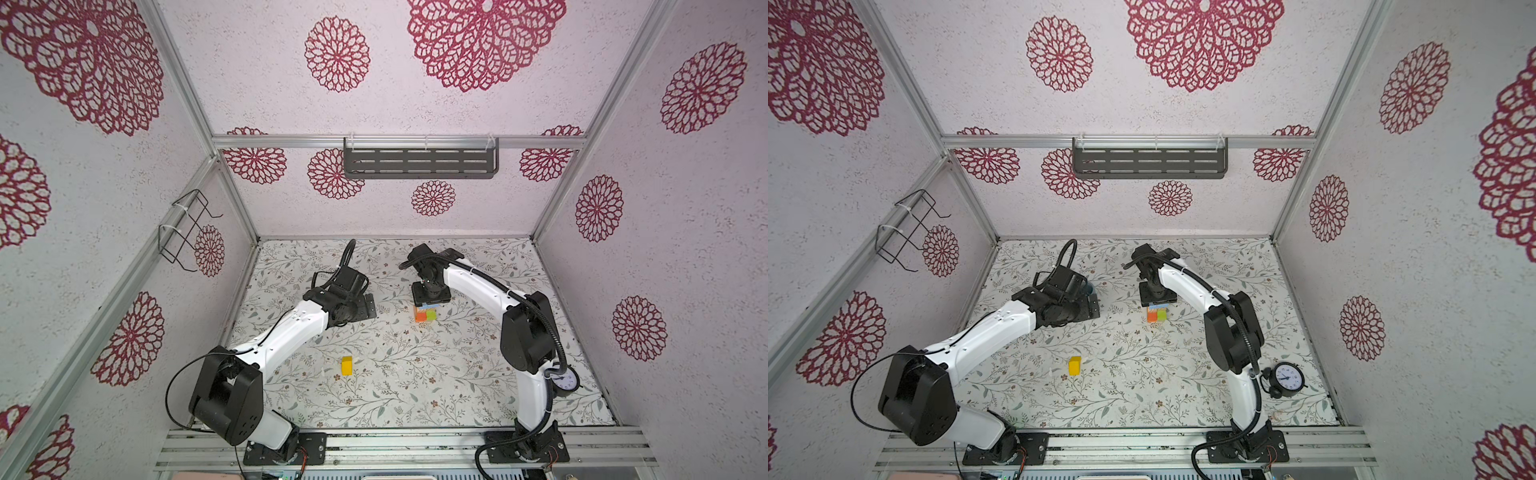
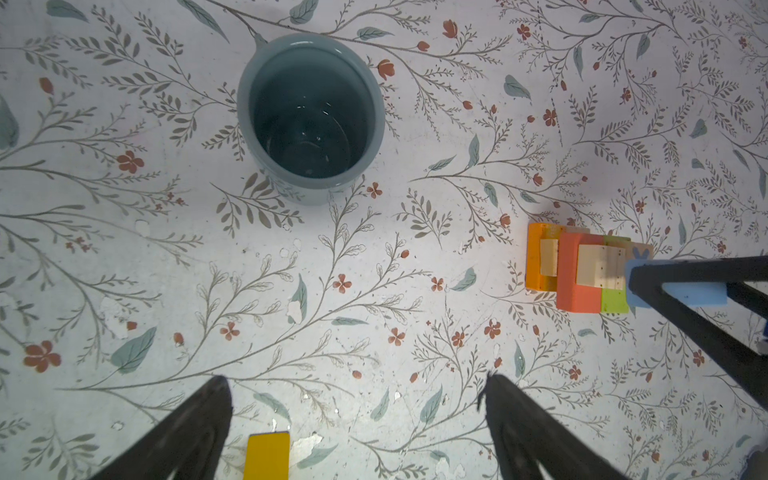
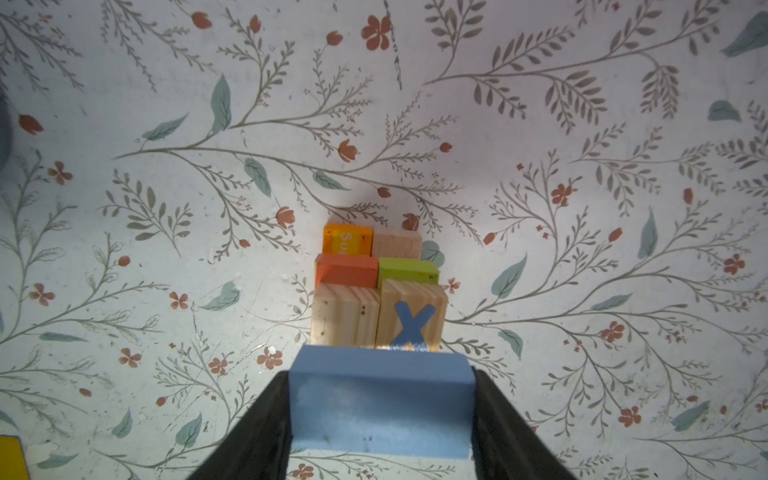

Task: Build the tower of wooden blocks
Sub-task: 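Lower the light blue block onto the top of the stack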

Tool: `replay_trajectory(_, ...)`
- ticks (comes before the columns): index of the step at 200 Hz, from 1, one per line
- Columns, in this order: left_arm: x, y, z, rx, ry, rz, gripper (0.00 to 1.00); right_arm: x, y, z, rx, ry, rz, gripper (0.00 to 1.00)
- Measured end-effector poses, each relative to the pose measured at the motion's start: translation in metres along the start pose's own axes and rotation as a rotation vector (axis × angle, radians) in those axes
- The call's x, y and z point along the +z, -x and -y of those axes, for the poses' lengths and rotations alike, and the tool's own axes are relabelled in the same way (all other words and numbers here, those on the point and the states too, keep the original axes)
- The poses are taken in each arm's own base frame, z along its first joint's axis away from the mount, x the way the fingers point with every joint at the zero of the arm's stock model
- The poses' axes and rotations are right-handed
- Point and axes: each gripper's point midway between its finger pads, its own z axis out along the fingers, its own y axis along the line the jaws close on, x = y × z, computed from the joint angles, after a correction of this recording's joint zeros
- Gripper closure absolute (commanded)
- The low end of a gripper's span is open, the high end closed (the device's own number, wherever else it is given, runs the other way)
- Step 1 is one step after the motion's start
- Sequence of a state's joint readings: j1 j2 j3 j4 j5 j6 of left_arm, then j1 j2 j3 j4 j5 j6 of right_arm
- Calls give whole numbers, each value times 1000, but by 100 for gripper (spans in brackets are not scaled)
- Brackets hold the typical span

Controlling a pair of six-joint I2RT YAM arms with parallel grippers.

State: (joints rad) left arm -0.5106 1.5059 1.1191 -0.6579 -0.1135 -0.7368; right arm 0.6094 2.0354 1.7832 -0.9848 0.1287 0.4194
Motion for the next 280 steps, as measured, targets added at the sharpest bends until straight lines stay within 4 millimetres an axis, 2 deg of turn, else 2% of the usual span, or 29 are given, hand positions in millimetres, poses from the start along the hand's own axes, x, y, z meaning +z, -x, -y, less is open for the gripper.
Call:
replay_trajectory(71, 2, 0, -2, -3, -13, -12, 2, 2, -1, 0, 13, 23, -15, 36)
replay_trajectory(134, 11, -5, -3, -2, -4, -38, 2, 18, 1, -3, 13, 20, -43, 36)
replay_trajectory(210, 11, -3, -4, -10, -12, -37, 2, 16, 5, -4, 21, 36, -39, 36)
replay_trajectory(280, 11, -4, -3, -11, -17, -42, 3, 16, 5, -5, 22, 37, -39, 29)
